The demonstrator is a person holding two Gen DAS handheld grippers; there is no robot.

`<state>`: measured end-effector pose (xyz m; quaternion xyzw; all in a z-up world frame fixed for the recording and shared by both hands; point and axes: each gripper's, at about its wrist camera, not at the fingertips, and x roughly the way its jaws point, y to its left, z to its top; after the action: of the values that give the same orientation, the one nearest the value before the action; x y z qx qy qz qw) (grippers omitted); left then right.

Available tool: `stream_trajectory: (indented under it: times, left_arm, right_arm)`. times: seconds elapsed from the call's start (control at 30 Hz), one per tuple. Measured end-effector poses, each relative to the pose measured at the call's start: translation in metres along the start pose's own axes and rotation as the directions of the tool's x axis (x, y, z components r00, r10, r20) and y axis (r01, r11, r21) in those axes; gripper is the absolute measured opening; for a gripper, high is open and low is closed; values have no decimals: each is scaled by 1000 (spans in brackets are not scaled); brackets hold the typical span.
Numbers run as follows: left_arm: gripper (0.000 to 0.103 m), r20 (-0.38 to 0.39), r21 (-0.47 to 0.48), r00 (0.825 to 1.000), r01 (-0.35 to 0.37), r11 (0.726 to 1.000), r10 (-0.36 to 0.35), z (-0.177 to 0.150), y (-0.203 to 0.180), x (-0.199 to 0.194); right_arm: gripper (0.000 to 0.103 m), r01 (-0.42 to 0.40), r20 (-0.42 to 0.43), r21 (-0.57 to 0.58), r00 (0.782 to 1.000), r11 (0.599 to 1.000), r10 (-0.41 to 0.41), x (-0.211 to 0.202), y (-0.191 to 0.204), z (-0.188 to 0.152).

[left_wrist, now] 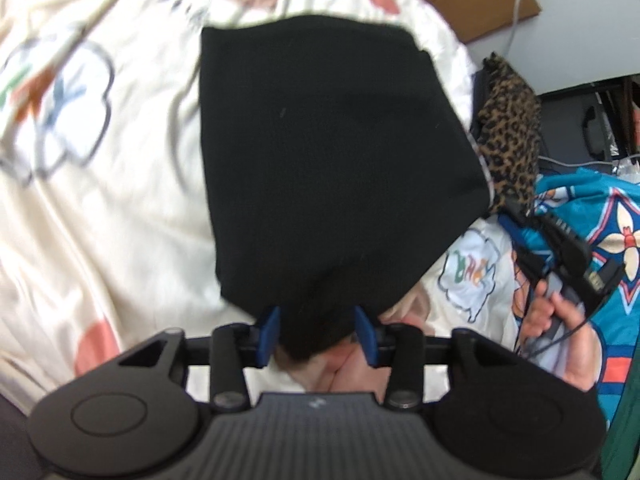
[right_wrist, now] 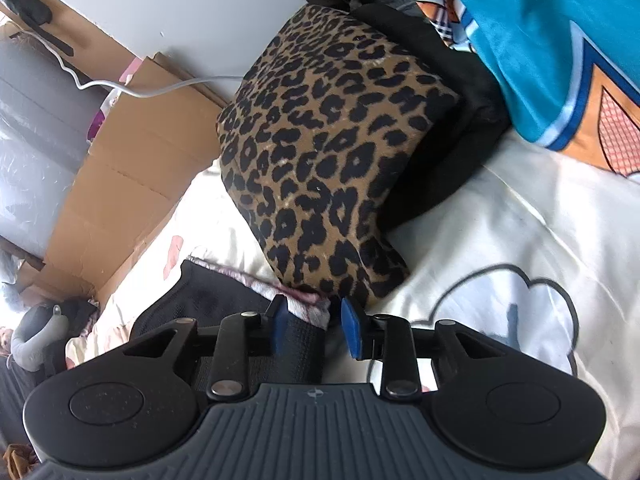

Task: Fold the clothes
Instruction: 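Open the left tool and release the pants corner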

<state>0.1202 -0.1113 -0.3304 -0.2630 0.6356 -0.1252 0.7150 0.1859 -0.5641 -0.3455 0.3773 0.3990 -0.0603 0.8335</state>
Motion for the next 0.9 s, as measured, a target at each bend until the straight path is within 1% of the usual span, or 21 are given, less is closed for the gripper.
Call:
stream_trajectory:
  times: [0.07, 0.1, 0.13, 0.23, 0.27, 0.33, 0.43, 0.5, 0.6, 0.7, 0.8, 0.9]
  left_arm:
    - [47, 27, 32, 1000, -10, 999, 9, 10, -7, -5]
    - [49, 37, 45, 999, -11, 999, 10, 15, -9, -7]
    - [50, 42, 53, 999, -8, 999, 5, 22, -11, -8]
    - [52, 60, 70, 998, -10, 998, 6, 42, -17, -11]
    - [53, 68, 85, 998, -20, 996, 14, 48, -20, -11]
    - [54, 89, 122, 995, -44, 992, 33, 61, -27, -14]
    - [56, 122, 193, 991, -84, 978, 61, 78, -37, -21]
    - [61, 142, 252, 987, -114, 961, 79, 90, -50, -23]
    - [62, 171, 328, 980, -150, 933, 97, 106, -70, -22]
    - [66, 203, 395, 972, -193, 898, 119, 120, -91, -17]
    - [67, 217, 452, 966, -225, 863, 138, 130, -108, -10]
    - [70, 236, 501, 960, -255, 827, 152, 139, -121, -2]
  right_arm:
    - [32, -12, -10, 15, 1000, 1000, 12, -3, -4, -4]
    - [34, -17, -15, 23, 1000, 1000, 17, -4, -6, -6]
    - [36, -22, -20, 29, 1000, 999, 23, -4, -7, -8]
    - [37, -38, -34, 41, 999, 998, 40, -5, -10, -17]
    - [37, -45, -36, 49, 998, 998, 47, -5, -11, -20]
    - [43, -57, -44, 57, 997, 997, 59, -6, -12, -26]
    - [44, -68, -56, 47, 996, 997, 71, -7, -11, -32]
    - [44, -79, -61, 50, 995, 996, 82, -7, -11, -35]
    - [44, -95, -69, 53, 993, 994, 98, -8, -11, -39]
    - [45, -103, -75, 56, 991, 993, 107, -8, -12, -42]
    - [46, -107, -84, 61, 990, 992, 112, -7, -14, -46]
    - [50, -107, -85, 67, 990, 992, 112, -7, -17, -48]
